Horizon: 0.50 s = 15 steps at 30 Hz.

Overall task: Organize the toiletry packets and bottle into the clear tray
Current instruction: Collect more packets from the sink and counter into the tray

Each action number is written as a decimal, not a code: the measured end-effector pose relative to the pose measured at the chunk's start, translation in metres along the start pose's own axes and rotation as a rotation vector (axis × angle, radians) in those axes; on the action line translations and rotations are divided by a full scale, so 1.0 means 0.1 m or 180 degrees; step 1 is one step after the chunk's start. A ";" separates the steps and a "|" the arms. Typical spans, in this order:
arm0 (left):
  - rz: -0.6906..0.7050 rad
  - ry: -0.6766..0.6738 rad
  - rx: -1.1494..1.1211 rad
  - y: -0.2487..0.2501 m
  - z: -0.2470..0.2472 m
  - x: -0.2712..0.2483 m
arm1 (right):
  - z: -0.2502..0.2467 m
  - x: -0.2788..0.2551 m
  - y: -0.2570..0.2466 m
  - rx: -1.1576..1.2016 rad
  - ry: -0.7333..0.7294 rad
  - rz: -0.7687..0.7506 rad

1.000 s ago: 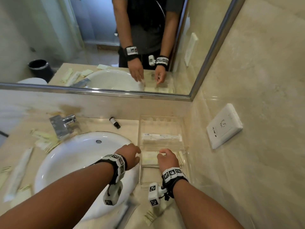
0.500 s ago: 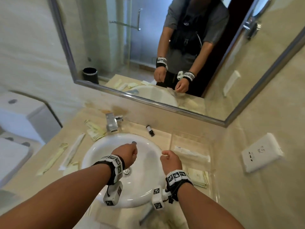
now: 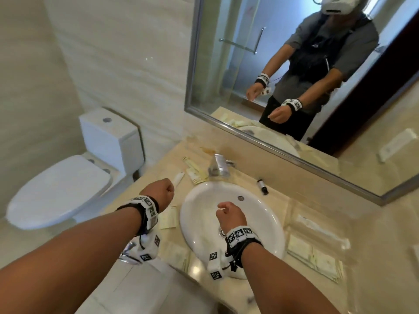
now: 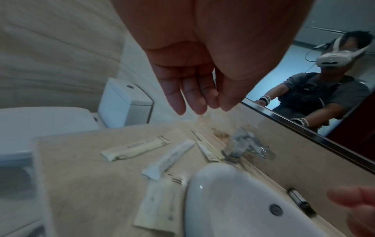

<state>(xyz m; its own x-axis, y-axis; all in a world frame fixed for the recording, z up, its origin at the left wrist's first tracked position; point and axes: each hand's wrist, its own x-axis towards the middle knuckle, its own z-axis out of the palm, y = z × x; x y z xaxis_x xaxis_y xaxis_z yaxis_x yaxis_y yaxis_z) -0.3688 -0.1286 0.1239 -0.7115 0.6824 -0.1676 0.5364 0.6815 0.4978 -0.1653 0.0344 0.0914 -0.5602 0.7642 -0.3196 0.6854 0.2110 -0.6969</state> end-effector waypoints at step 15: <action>-0.0561 -0.0295 0.0297 -0.52 -0.04 0.10 | 0.53 0.36 -0.21 -0.0766 -0.0758 -0.0125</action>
<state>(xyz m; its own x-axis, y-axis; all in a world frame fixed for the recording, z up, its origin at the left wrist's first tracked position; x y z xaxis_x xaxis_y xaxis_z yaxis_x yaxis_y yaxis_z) -0.4059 -0.1583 0.0999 -0.7556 0.5689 -0.3247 0.4500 0.8110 0.3738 -0.2244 0.0255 0.0604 -0.6618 0.5948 -0.4564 0.7355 0.3970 -0.5491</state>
